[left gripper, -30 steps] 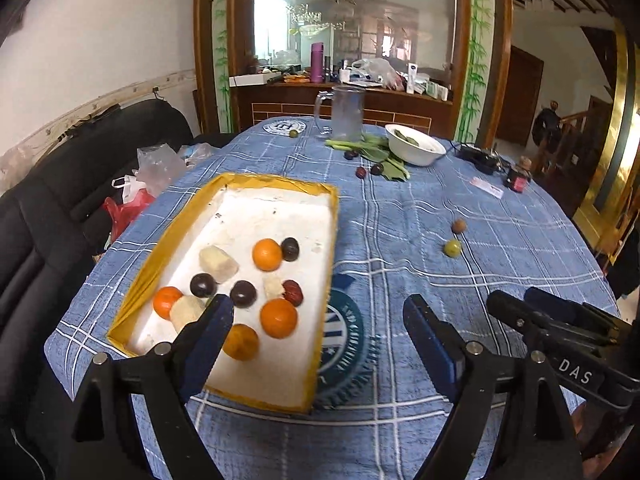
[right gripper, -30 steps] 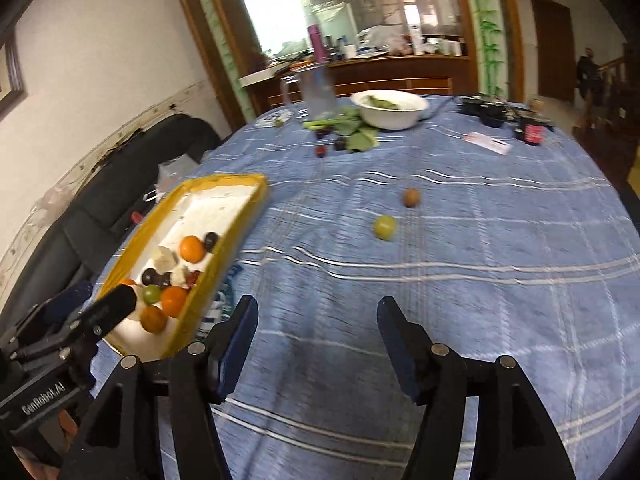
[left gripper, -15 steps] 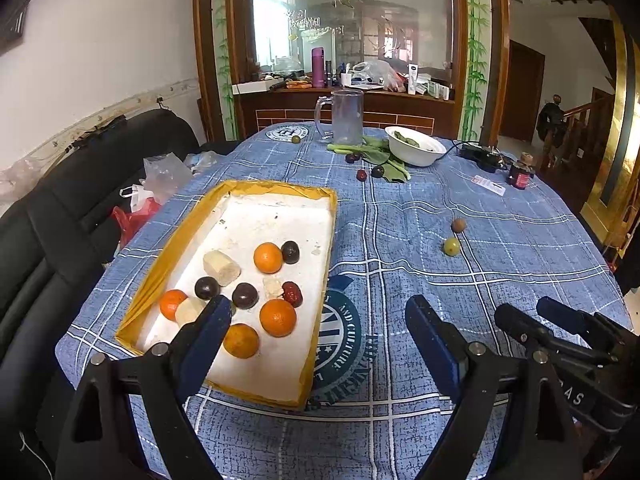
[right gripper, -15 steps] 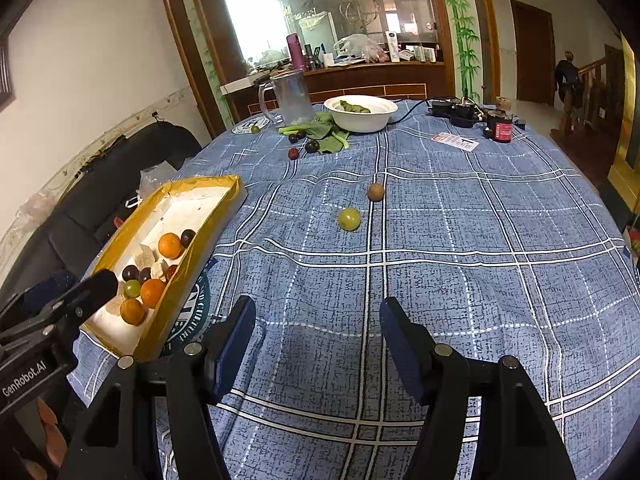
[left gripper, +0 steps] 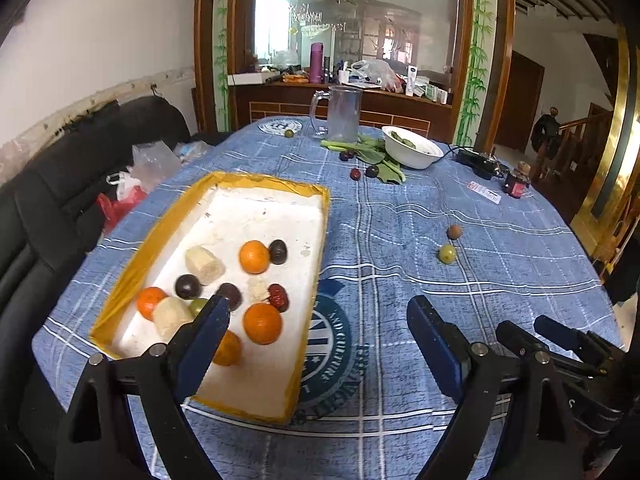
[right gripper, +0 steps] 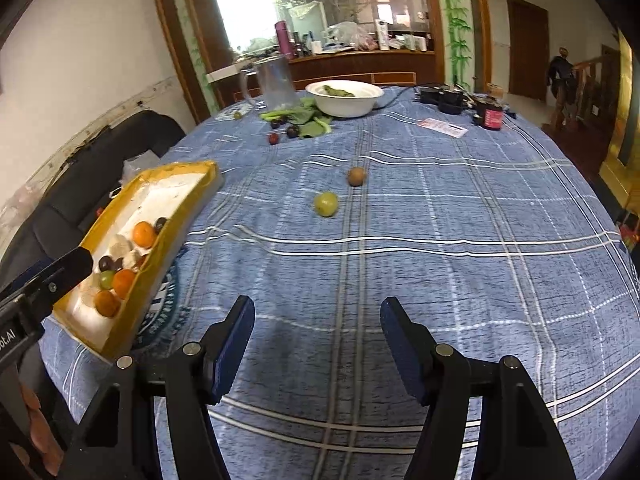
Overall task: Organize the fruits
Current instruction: 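Move both open grippers toward the last green grape and tan fruit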
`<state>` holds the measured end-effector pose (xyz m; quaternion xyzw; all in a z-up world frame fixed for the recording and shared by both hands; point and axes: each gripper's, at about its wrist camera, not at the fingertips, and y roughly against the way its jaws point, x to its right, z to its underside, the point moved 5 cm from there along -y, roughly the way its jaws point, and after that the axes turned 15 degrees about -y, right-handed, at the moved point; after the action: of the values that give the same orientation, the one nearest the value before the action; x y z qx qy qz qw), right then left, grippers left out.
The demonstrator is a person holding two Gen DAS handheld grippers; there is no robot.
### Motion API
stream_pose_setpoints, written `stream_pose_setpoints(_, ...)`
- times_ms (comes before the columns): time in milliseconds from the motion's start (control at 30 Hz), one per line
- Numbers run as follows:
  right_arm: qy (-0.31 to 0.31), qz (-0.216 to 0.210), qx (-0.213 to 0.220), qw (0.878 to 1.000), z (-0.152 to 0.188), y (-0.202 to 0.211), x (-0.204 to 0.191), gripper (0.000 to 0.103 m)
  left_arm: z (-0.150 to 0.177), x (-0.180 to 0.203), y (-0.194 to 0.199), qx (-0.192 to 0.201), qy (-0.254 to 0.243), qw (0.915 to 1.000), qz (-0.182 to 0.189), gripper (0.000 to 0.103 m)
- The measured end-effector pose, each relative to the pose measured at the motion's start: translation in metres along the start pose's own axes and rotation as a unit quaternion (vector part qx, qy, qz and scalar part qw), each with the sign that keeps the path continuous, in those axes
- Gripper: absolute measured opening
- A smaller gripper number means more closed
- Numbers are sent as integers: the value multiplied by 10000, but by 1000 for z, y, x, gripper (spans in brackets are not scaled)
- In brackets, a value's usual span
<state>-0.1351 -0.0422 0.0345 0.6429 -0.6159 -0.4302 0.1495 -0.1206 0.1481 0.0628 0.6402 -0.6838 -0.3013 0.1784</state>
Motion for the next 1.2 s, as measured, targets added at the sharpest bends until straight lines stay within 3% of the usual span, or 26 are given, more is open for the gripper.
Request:
stream_pose_setpoints(500, -4, -10, -142, 9999, -3, -8, 9, 69, 2, 7, -12, -117, -57, 9998, 118, 90)
stream_pose_setpoints(767, -119, 178, -21, 9998, -38, -6, 44, 69, 1, 8, -22, -186, -62, 9996, 212, 90)
stream_pose_setpoints(867, -154, -52, -87, 9998, -67, -12, 43, 69, -5, 9, -24, -131, -57, 9994, 318, 90)
stream_pose_setpoints(1000, -292, -33, -183, 9994, -95, -35, 37, 69, -6, 19, -32, -85, -237, 9984, 501, 90)
stream_pose_setpoints(1200, -357, -128, -345, 9987, -103, -58, 30, 69, -14, 30, -44, -156, -410, 9972, 607, 90)
